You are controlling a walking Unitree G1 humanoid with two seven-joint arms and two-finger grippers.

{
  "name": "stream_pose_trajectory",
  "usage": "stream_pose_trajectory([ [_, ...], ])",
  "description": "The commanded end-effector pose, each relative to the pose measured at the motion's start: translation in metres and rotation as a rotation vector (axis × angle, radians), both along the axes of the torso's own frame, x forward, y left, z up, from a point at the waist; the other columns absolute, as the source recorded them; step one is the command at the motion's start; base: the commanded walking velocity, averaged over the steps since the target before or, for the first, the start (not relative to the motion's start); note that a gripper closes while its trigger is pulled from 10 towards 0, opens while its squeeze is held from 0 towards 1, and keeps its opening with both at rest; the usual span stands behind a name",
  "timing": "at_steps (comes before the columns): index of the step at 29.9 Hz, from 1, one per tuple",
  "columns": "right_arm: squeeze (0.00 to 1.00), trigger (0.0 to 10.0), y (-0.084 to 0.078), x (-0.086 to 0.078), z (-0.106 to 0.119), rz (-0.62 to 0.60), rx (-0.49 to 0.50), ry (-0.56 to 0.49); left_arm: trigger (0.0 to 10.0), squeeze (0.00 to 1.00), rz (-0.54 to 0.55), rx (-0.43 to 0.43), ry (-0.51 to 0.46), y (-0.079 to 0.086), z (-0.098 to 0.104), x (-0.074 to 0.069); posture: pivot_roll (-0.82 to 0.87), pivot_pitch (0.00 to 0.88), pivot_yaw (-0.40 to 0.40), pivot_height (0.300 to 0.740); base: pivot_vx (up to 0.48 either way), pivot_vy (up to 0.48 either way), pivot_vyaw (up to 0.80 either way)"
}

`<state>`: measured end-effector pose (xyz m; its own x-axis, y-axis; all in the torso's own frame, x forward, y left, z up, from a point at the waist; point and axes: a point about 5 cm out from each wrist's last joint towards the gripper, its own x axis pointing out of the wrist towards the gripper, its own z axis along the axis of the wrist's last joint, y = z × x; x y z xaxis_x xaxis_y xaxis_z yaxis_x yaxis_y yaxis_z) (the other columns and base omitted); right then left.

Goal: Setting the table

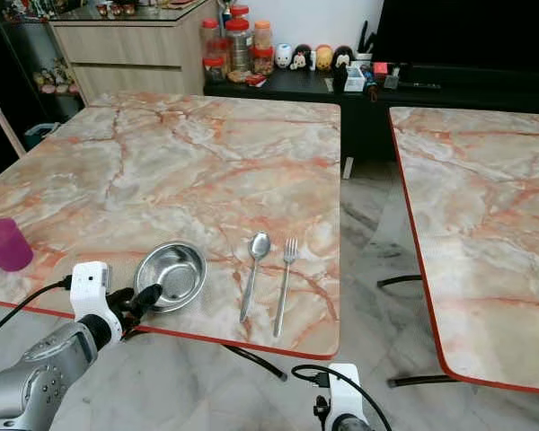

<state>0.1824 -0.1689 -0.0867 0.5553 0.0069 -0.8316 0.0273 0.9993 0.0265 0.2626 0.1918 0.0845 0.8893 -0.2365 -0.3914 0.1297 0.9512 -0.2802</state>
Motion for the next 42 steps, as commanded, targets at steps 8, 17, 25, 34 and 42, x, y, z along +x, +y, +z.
stream_pose_trajectory([
  [8,0.00,10.0,0.000,-0.001,0.000,-0.008,0.006,0.001,0.0,0.00,-0.016,-0.003,-0.033,0.001,0.011,0.003,0.08,0.013,0.022,0.732,0.000,0.000,0.00],
  [17,0.00,10.0,0.001,-0.001,0.000,-0.001,0.005,0.004,0.0,0.00,-0.027,0.007,-0.026,0.000,0.011,0.001,0.08,0.015,0.019,0.732,0.000,0.000,0.00],
  [25,0.00,10.0,0.002,0.000,0.000,0.004,0.008,0.007,0.0,0.00,-0.049,0.015,-0.035,-0.001,0.016,0.001,0.09,0.014,0.020,0.732,0.000,0.000,0.00],
  [34,0.00,10.0,0.003,0.000,0.000,0.003,0.009,0.007,0.0,0.00,-0.063,0.036,-0.040,0.002,0.019,0.001,0.09,0.014,0.020,0.732,0.000,0.000,0.00],
  [42,0.00,10.0,0.003,0.000,0.000,0.006,0.010,0.009,0.0,0.00,-0.008,0.042,-0.126,0.009,0.033,0.008,0.09,0.010,0.021,0.732,0.000,0.000,0.00],
])
